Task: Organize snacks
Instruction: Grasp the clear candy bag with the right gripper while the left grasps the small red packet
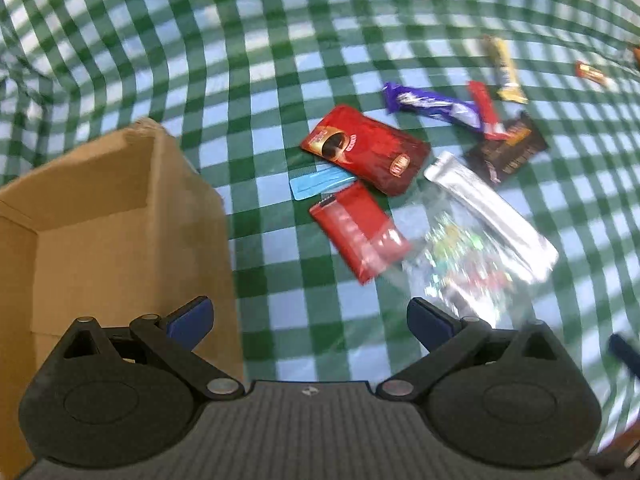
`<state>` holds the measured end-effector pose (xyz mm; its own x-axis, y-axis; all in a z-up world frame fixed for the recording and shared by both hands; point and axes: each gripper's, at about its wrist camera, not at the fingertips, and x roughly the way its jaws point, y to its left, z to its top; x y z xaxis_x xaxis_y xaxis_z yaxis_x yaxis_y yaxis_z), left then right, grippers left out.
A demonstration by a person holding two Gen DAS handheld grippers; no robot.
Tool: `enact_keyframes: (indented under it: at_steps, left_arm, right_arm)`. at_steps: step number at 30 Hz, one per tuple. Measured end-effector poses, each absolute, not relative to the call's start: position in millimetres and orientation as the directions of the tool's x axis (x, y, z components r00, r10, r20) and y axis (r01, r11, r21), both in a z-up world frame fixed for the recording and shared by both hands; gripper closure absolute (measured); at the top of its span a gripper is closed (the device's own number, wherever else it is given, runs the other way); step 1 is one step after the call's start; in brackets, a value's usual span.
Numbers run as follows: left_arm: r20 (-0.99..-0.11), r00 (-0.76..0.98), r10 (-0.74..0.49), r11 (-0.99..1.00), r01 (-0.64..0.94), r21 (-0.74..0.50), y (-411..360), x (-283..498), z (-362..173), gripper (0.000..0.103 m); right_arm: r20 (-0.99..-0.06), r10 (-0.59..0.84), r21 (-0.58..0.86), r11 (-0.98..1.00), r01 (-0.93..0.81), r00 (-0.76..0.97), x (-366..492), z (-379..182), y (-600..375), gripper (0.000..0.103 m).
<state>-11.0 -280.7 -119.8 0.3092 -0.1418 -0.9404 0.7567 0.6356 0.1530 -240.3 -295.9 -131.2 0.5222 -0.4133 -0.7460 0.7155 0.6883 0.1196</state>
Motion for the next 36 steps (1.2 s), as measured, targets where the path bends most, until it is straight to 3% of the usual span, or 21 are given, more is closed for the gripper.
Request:
enact_keyframes:
  at_steps: [9, 14, 20, 32, 34, 36]
  left_arm:
    - [-0.950, 0.306, -0.061, 0.642, 0.741, 0.198, -330, 14, -171, 0.000]
    - [-0.969, 0.244, -0.023, 0.704, 0.693, 0.158, -345, 43, -200, 0.000]
    - [-0.989, 0.093, -0.113, 0.789, 0.613, -0.032, -334, 77, -215, 0.000]
    - [-0.996, 0.061, -0.068, 0.801, 0.598, -0.018, -343, 86, -210, 0.000]
    - [-0.994, 0.079, -0.079, 0.827, 0.561, -0.021, -340, 91, -205, 0.005]
    - [-0.987, 0.135, -0.088, 0.833, 0.553, 0.001, -336, 89, -196, 0.026]
  right_arm:
    - [-0.804, -0.259, 0.079, 0.845, 0.528, 0.535, -174, -190, -338, 0.000]
    - [-0.771, -0.263, 0.004, 0.909, 0.417, 0.580, -159, -203, -351, 0.000]
    - [-0.750, -0.293, -0.008, 0.900, 0.435, 0.593, -152, -208, -363, 0.000]
    - [-0.738, -0.295, -0.040, 0.917, 0.397, 0.607, -159, -209, -344, 0.000]
    - [-0.743, -0.302, -0.040, 0.911, 0.410, 0.597, -155, -209, -343, 0.000]
    - [-0.752, -0.314, -0.050, 0.904, 0.424, 0.580, -152, -208, -340, 0.000]
